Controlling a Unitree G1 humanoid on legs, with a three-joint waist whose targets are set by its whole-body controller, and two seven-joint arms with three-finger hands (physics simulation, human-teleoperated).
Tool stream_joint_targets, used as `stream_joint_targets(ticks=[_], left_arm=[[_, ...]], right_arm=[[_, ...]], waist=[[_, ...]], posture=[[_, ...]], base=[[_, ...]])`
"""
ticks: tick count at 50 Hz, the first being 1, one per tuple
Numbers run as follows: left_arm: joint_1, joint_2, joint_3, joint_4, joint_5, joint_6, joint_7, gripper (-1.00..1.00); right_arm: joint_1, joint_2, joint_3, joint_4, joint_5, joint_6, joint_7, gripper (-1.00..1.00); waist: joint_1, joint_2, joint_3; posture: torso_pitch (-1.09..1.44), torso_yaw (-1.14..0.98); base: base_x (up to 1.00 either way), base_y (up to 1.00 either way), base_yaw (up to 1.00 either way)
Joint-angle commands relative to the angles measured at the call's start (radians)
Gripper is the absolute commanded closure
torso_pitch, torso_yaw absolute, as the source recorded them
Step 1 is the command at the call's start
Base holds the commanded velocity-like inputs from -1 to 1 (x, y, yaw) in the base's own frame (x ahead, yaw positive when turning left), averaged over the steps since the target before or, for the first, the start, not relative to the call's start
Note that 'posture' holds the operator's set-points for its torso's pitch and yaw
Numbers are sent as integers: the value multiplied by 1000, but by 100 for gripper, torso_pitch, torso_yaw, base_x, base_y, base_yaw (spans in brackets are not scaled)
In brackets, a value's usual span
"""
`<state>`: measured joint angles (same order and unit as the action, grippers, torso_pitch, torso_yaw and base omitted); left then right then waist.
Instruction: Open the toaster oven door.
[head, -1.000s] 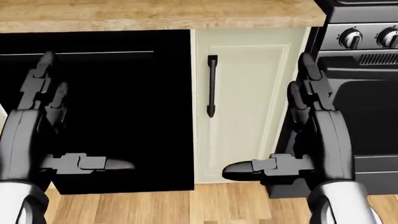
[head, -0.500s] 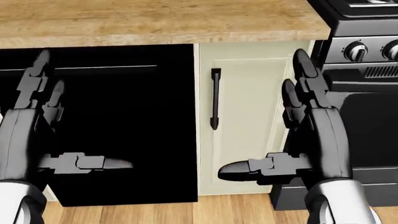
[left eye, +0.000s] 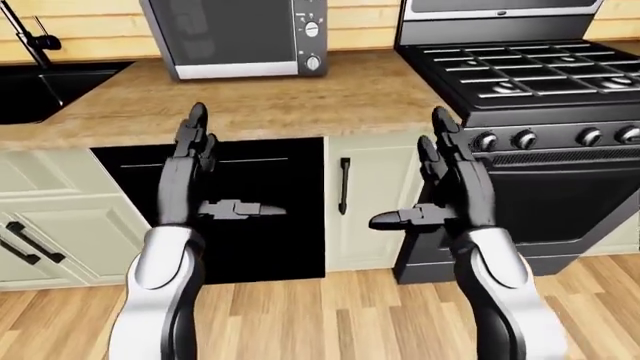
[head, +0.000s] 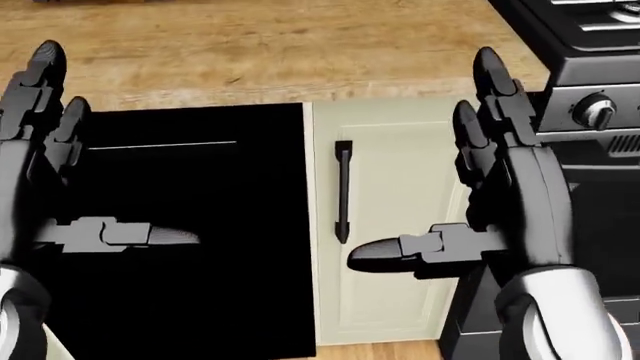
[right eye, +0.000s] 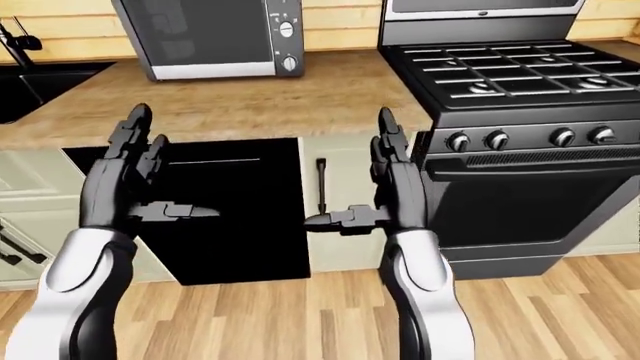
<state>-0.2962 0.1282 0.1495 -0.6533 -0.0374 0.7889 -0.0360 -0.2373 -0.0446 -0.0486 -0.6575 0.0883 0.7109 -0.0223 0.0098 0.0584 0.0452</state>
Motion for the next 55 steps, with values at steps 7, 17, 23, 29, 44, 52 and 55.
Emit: stream_joint_targets(ticks=[7,17,23,29,44,52,55], left_arm=[[-50,12,-2,-57,-14,-21,3,-100],[-40,9,-7,-63,-15,-24,8,-100],[-31,6,-6,-64,-15,-32,6,-100],[-18,4,-2,-63,-18,-41,5,-100],[-14,-3,-15,-52,-14,-53,7,-100],[-7,-6,-18,-52,-10,-58,4,-100],[-6,-8,-19,-49,-9,-61,4,-100]], right_arm=[[-61,-13,-15,-65,12,1,-20,-100],[-50,-11,-13,-66,18,-7,-23,-100],[-38,-5,-11,-63,27,-13,-28,-100],[-40,-2,-10,-69,37,-3,-32,-100],[-37,-7,-19,-70,57,4,-52,-100],[-30,-8,-20,-57,54,-13,-52,-100],[-32,-9,-22,-61,57,-11,-55,-100]], waist=[[11,-66,-18],[-15,-75,-13],[-27,45,-58],[-1,-5,-25],[-12,-45,-30],[-1,-24,-38],[3,-59,-23]], posture=[[0,0],[0,0],[0,0],[0,0],[0,0],[0,0],[0,0]], base=[[30,0,0],[31,0,0],[30,0,0],[29,0,0],[2,0,18],[0,3,17],[0,0,0]])
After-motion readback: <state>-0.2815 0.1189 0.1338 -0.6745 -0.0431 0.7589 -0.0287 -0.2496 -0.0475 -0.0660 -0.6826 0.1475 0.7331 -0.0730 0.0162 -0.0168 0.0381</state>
